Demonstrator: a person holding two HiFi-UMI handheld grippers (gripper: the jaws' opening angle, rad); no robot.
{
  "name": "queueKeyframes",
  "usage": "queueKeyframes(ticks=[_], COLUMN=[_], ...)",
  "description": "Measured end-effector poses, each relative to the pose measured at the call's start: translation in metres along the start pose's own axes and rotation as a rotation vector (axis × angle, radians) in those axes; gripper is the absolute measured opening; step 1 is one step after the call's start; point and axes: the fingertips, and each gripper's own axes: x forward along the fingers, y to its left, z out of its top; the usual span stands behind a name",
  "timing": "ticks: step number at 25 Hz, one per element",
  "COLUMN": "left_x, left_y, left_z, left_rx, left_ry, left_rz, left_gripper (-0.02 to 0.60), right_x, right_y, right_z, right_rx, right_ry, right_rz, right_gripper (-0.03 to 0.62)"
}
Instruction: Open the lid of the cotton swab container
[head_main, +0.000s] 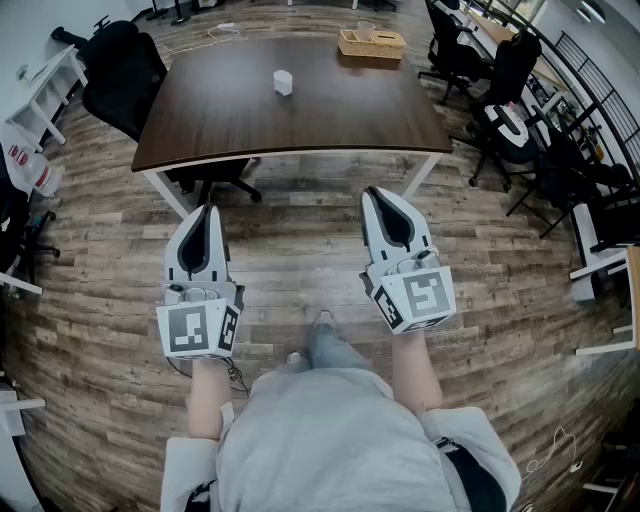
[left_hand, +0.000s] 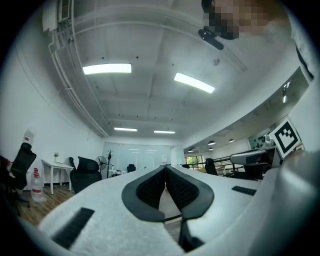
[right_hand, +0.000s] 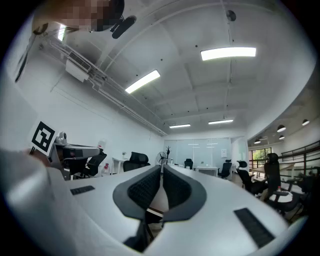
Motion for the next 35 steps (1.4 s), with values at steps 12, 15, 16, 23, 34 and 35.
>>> queueKeyframes(ticks=[12,15,16,23,34,35], left_x=[0.025,0.037,0.042,0.087,0.166,0.171], left_y=[0.003,0.006,0.007,0.013,-0.001,-0.003], left_z=[-0.005,-0.009,-0.010,-0.017,-0.024,-0.025], left_rx=[0.001,0.005,0.005,0.017,0.018,0.019], left_ry=[0.002,0.002,0.001,-0.005,-0.029,-0.030], left_rz=[0.016,0.024,0.027,0.056,0.078,0.079], left_gripper=[0.011,0.011,0.011,0.011,0.011,0.011], right_x=[0.022,0.035,0.040,0.080,0.135,0.138], right_y=[-0.017,-0.024,-0.027,-0.063,-0.111,-0.114], right_z=[-0.007,-0.011,-0.013,-0.023,-0.036,-0.038], right_rx=[0.013,0.010,0.013,0.038,0.037,0.033], right_ry=[0.000,0.002,0.002,-0.009,-0.006,-0.006], right_rz=[0.005,0.012,0.011,0.019,0.105,0.114], right_gripper=[0.020,0.020,0.020,0.020,0.020,0.020])
